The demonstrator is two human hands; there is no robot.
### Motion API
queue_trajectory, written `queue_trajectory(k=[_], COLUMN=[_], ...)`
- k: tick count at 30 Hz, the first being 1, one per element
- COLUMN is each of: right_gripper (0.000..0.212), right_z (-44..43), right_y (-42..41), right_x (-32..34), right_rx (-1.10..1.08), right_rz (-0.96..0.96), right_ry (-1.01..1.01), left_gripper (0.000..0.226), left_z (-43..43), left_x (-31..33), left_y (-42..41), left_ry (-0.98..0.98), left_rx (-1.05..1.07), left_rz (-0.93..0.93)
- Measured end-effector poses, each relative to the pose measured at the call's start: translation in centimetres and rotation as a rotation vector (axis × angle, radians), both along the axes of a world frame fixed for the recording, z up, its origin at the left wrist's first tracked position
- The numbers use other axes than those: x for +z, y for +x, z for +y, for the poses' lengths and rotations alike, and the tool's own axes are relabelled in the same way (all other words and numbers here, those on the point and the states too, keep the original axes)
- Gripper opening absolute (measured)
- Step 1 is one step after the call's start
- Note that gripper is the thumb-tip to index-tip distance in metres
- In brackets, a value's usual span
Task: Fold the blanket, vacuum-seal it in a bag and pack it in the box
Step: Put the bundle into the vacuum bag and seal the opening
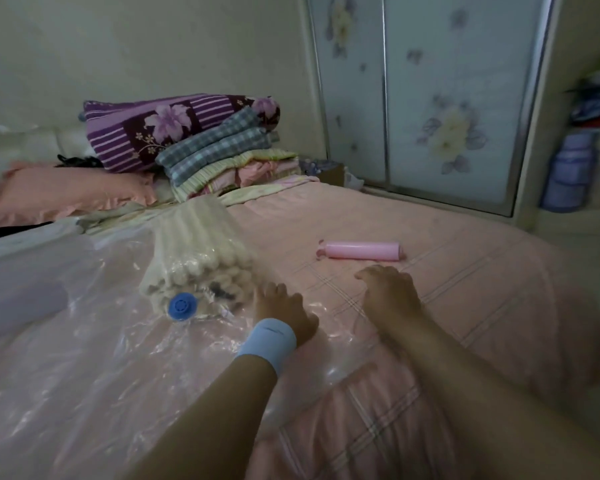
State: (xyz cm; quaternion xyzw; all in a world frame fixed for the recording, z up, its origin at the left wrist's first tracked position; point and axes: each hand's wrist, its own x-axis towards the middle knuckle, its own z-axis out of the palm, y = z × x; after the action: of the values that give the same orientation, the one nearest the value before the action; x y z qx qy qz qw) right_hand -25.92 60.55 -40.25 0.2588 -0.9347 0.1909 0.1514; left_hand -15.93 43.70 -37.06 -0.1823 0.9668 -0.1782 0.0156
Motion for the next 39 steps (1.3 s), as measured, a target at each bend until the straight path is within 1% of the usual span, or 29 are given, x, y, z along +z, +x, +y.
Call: queue_trajectory(k=[1, 3, 5, 9, 11, 12, 13, 15, 17, 19, 20, 22, 25, 28, 30, 31, 32, 33, 34, 36, 37, 38, 39], right_gripper=[0.050, 0.051, 0.049, 0.037, 0.031, 0.028, 0.024, 0.018, 0.009, 0.007, 0.008, 0.010, 0.010, 0.006, 0.009, 0.011, 0.011, 0.011, 0.013, 0.027, 0.036, 0.044, 0.052], right_z=[1.1, 2.7, 3.9, 4.1, 3.6, 3.2, 2.5, 0.8, -0.6, -2.1, -2.7, -4.2, -6.6, -9.3, -11.1, -12.2, -13.4, -14.6, -15.7, -18.0, -18.7, -19.5, -20.4], right_y=[-0.7, -1.8, -2.4, -2.6, -2.5, -2.2, -1.7, 0.3, 1.8, 3.7, 4.7, 6.7, 9.5, 12.1, 13.9, 14.9, 16.0, 16.9, 17.7, 19.7, 20.7, 21.5, 22.7], right_x=[-0.5, -1.5, -2.5, -3.0, -2.7, -2.3, -1.7, 0.2, 2.0, 3.3, 3.6, 3.9, 4.0, 4.1, 4.2, 4.1, 4.0, 3.7, 3.4, 2.5, 2.1, 1.6, 1.3], right_rx=[-0.049, -0.116, -0.118, -0.059, -0.026, 0.005, 0.045, 0.150, 0.214, 0.253, 0.267, 0.310, 0.398, 0.464, 0.518, 0.545, 0.573, 0.594, 0.608, 0.604, 0.607, 0.623, 0.656], right_rz=[-0.006, -0.044, -0.076, -0.123, -0.158, -0.197, -0.267, -0.473, -0.630, -0.705, -0.734, -0.802, -0.912, -0.927, -0.925, -0.912, -0.871, -0.782, -0.646, -0.323, -0.201, -0.139, -0.121], right_ry=[0.061, 0.123, 0.120, 0.113, 0.003, -0.105, -0.250, -0.516, -0.680, -0.767, -0.797, -0.821, -0.784, -0.693, -0.631, -0.591, -0.536, -0.461, -0.353, -0.059, 0.056, 0.118, 0.146], left_gripper=[0.054, 0.045, 0.039, 0.037, 0.036, 0.035, 0.034, 0.031, 0.024, 0.020, 0.020, 0.023, 0.020, 0.019, 0.021, 0.020, 0.017, 0.015, 0.014, 0.015, 0.015, 0.016, 0.016], left_z=[0.9, 2.6, 4.3, 5.7, 5.6, 5.4, 5.0, 3.9, 3.0, 1.8, 1.1, -0.3, -2.8, -5.6, -7.1, -8.1, -9.1, -10.1, -11.3, -14.1, -15.5, -16.8, -18.0], left_x=[0.4, 1.0, 0.8, -0.4, -0.9, -1.0, -0.9, -0.4, 0.3, 1.0, 1.3, 1.8, 1.8, 1.5, 1.4, 1.2, 1.0, 0.8, 0.5, -0.1, -0.5, -1.0, -1.7], left_y=[-0.8, -2.2, -3.5, -4.0, -3.6, -3.3, -3.0, -1.6, -0.6, 1.6, 2.7, 5.2, 9.0, 12.5, 14.7, 15.9, 17.2, 18.4, 19.8, 22.7, 24.1, 25.5, 27.3], left_ry=[0.009, 0.120, 0.238, 0.384, 0.455, 0.501, 0.565, 0.739, 0.959, 1.148, 1.204, 1.263, 1.317, 1.323, 1.288, 1.232, 1.135, 1.031, 0.936, 0.764, 0.678, 0.625, 0.621], left_rx=[-0.041, -0.124, -0.177, -0.229, -0.253, -0.265, -0.265, -0.219, -0.173, -0.143, -0.131, -0.101, -0.033, 0.027, 0.055, 0.062, 0.063, 0.069, 0.091, 0.183, 0.238, 0.295, 0.342], left_rz=[0.081, 0.203, 0.234, 0.237, 0.262, 0.288, 0.323, 0.413, 0.496, 0.563, 0.593, 0.663, 0.741, 0.805, 0.811, 0.788, 0.749, 0.703, 0.669, 0.639, 0.627, 0.610, 0.604])
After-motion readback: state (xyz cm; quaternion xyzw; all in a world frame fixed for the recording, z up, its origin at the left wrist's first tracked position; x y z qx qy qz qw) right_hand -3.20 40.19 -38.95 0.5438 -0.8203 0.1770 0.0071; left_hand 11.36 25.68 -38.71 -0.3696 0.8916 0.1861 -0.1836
